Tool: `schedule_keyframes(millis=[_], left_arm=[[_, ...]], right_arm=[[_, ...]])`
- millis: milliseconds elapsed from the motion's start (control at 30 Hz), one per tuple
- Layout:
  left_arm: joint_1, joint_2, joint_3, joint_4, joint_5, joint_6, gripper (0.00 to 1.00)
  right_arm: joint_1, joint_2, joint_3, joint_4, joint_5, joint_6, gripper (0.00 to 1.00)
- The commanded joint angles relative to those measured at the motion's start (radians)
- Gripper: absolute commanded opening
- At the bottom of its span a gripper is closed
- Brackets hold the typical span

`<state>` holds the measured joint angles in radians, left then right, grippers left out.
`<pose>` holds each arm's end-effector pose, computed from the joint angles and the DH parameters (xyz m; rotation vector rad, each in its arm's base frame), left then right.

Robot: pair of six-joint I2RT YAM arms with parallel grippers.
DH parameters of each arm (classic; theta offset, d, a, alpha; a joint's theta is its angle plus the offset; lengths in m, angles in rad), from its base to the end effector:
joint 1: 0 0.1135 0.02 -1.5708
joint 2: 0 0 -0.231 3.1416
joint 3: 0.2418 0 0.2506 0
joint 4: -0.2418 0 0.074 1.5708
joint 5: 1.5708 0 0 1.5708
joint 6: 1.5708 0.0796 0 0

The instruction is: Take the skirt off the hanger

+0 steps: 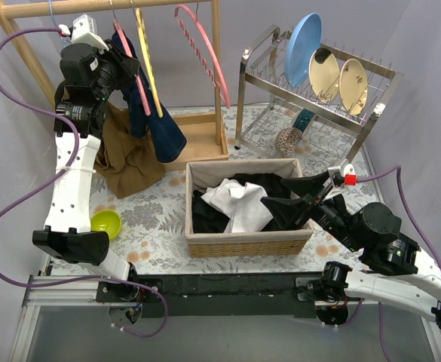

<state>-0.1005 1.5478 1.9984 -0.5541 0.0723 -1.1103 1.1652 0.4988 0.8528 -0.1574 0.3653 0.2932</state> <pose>0.3578 -0.0419 0.4886 -0.8048 1.5755 -0.9598 0.0932 0.1450 0.3936 -0.3100 1.4228 0.9580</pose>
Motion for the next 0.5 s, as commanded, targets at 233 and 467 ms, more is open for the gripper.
schedule_keyframes(millis=[233,467], left_arm=[[-0.004,-0.017,0.026,-0.033,-0.045,0.087,0.0],[-0.004,-0.015,0.103,-0.03,-0.04,0.119,0.0]], right_arm=[[-0.001,0.014,0.008,0.051,-0.011,0.012,0.94],[-0.001,0.041,0.025,0.055,-0.026,0.011,0.94]])
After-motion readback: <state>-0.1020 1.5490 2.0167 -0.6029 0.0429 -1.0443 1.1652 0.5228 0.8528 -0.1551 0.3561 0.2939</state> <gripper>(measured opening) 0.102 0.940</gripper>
